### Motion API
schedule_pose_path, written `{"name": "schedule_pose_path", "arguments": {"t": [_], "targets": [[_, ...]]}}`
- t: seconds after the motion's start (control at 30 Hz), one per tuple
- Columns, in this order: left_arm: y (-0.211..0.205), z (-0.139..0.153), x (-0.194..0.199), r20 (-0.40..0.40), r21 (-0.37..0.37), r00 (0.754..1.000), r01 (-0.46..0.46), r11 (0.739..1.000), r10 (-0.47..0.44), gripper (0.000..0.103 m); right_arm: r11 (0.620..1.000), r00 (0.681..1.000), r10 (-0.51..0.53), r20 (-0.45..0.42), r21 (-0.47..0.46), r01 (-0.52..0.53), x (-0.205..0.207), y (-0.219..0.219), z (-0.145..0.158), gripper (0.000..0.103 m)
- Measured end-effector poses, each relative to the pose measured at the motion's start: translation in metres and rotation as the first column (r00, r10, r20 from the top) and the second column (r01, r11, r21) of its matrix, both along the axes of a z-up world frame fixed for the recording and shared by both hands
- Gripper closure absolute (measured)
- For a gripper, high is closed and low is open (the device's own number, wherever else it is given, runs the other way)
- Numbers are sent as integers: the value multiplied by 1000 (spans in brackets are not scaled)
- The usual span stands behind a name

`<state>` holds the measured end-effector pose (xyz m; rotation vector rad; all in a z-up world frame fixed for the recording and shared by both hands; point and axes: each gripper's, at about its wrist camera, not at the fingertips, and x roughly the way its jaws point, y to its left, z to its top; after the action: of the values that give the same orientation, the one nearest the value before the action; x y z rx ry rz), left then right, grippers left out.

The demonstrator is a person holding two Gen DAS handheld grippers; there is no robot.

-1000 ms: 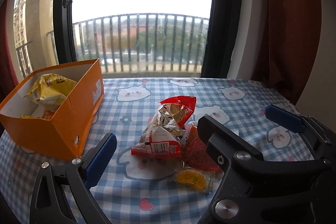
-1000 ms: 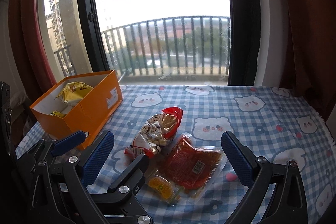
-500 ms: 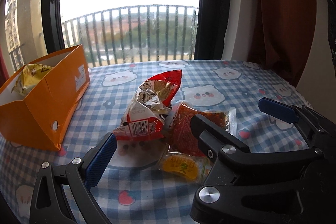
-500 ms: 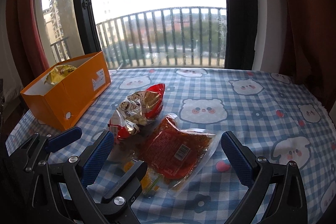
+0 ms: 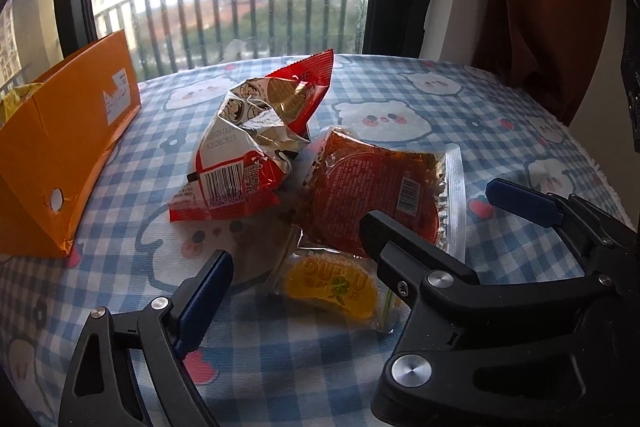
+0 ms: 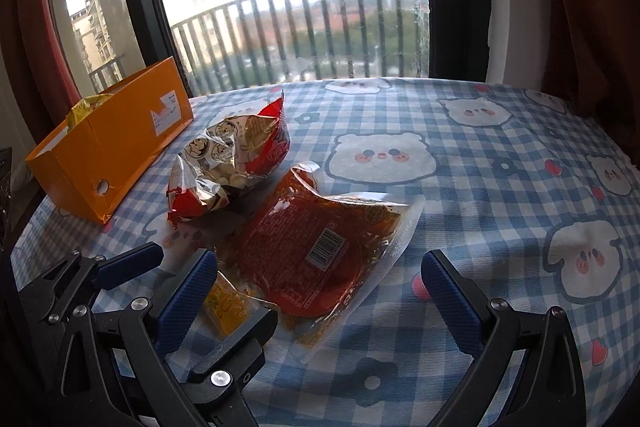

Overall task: Organize snacks
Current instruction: 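Move left tool to the yellow DUDU jelly cup while right tool approaches the red meat packet, then close left tool on the DUDU jelly cup while right tool closes on the red meat packet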

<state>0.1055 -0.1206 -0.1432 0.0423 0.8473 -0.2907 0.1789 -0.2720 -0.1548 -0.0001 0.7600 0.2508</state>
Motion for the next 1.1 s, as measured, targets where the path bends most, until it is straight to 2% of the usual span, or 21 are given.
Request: {"name": "schedule_pose_path", "arguments": {"t": [0.1,0.27,0.53,0.7,0.87,1.1], "targets": [[0,-7,5,-49,-6,999,-15,1000,15,20,1000,1000,-4,-25,13,4,3,-4,-4,0],[0,-6,3,-34,6,999,-38,999,38,40,1000,998,-11,-66,27,13,7,-7,-10,0],[5,-5,0,-32,0,999,-29,1000,29,46,999,996,-20,-86,24,22,9,-7,-13,0],[5,-4,-4,-16,33,1000,-25,999,26,47,1000,998,-24,-63,5,25,5,-2,-10,0],[15,-2,3,-10,36,998,-64,997,64,47,999,997,-29,-66,-47,26,10,9,-9,0],[29,-1,20,-29,17,994,-106,994,106,47,998,994,-50,-94,-44,46,31,18,-9,0]]}}
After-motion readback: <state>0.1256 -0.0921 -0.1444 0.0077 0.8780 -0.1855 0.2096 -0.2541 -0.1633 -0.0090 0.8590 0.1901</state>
